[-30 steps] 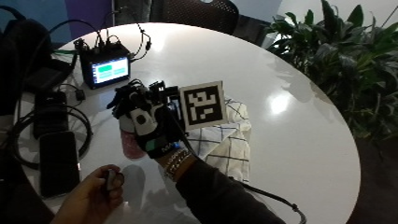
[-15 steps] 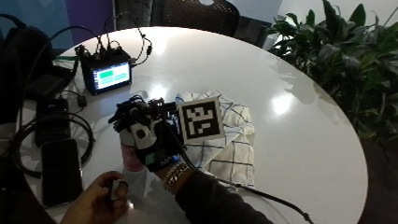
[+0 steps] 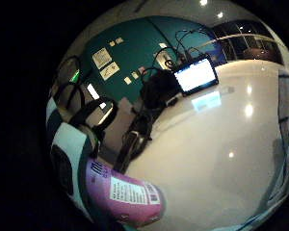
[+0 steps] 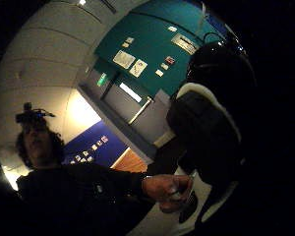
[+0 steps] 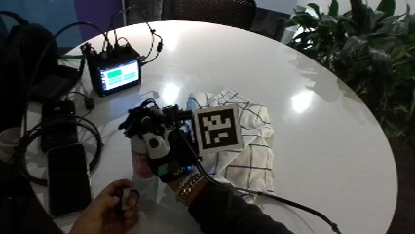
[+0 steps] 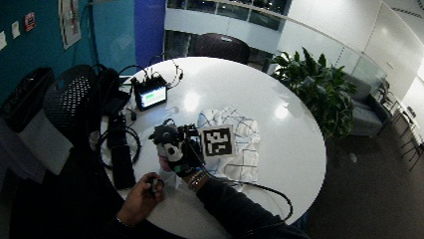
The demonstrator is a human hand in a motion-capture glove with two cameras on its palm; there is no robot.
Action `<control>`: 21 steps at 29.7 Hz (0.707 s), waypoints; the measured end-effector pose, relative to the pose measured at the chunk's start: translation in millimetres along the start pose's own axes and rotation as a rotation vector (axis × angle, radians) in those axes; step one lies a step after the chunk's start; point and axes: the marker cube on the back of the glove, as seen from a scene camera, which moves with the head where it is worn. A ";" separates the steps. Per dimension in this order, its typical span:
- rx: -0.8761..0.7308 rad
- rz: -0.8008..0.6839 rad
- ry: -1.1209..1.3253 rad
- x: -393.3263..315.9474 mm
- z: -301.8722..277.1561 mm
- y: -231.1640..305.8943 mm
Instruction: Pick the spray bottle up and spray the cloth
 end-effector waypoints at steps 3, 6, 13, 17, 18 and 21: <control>-0.024 0.022 -0.016 1.6 3.6 3.5; -0.058 0.042 -0.008 6.4 7.8 4.3; -0.254 0.171 0.037 20.5 2.1 -1.1; -0.390 0.229 0.152 23.3 -13.7 3.9; -0.418 0.248 0.195 23.2 -19.2 5.4; -0.486 0.294 0.333 21.0 -40.0 7.9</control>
